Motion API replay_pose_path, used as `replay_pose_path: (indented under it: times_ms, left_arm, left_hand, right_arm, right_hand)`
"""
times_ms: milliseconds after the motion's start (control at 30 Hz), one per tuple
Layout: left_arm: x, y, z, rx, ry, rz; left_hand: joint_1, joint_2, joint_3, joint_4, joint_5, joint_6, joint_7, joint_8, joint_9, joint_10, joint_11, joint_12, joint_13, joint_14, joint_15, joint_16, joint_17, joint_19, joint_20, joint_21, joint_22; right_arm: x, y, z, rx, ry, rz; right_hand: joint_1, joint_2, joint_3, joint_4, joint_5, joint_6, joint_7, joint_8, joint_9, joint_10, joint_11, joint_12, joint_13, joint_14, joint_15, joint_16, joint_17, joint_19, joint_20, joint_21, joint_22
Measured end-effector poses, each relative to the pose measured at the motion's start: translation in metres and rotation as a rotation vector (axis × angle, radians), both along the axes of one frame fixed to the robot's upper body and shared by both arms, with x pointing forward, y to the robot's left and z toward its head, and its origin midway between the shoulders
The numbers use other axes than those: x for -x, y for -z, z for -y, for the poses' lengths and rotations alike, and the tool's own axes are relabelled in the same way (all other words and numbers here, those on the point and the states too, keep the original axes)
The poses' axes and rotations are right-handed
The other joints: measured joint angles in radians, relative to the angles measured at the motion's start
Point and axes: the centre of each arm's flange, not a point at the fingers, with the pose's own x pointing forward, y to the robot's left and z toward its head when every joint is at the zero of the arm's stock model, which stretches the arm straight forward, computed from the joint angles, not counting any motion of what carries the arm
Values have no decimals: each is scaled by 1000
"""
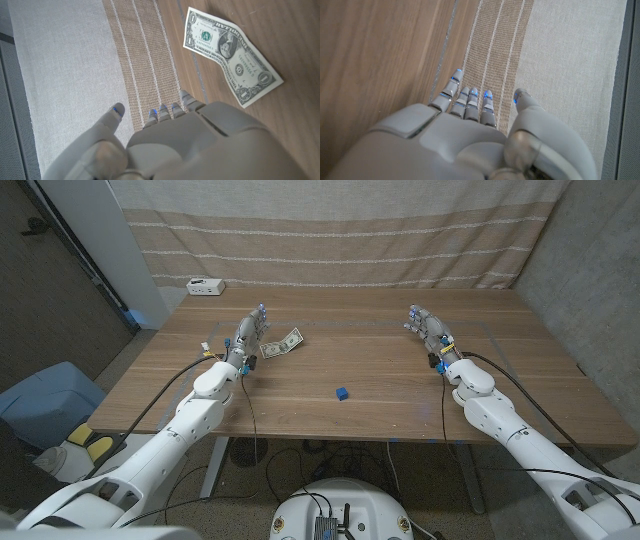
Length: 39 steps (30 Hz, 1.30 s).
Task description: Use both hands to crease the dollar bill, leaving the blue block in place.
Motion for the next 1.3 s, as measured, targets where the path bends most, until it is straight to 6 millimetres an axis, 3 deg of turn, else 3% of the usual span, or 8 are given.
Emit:
replay_pose_path:
  times_ms: [333, 700, 1133, 1300]
  left_arm:
    - [-1, 0, 1, -16, -7, 0]
    - [-1, 2, -1, -44, -29, -14]
    - [-1, 3, -1, -68, -40, -27]
    - [-1, 4, -2, -70, -44, -33]
  left_hand:
    - [0, 0, 0, 0, 0, 0, 0, 0, 0, 1, 1, 0, 0, 7, 7, 0, 0, -5, 5, 0, 4]
    - [0, 0, 0, 0, 0, 27, 25, 4, 0, 23, 23, 0, 0, 35, 34, 0, 4, 0, 22, 0, 4]
    - [0, 0, 0, 0, 0, 65, 17, 8, 0, 41, 41, 0, 5, 48, 47, 0, 4, 11, 32, 0, 4]
    - [0, 0, -4, -4, 0, 70, 13, 8, 0, 47, 47, 0, 5, 58, 58, 4, 4, 12, 53, 0, 4]
  right_arm:
    - [3, -5, -4, 42, 31, -7]
    - [4, -18, -13, 130, 68, -7]
    - [1, -35, -26, 236, 96, 0]
    - [0, -40, -31, 264, 99, 3]
  right_hand:
    - [8, 8, 12, -4, 4, 22, -7, 5, 0, 23, 6, 4, 0, 18, 10, 4, 5, 10, 19, 0, 0]
    - [8, 8, 12, -4, 4, 32, -14, 8, 0, 30, 5, 4, 0, 29, 15, 15, 9, 12, 27, -9, 0]
    - [7, 8, 22, -1, 4, 48, -20, 8, 0, 39, 7, 4, 4, 36, 13, 22, 9, 16, 31, -9, 0]
    - [14, 14, 23, 1, 9, 52, -16, 8, 0, 50, 7, 4, 5, 37, 12, 22, 14, 16, 31, -16, 0]
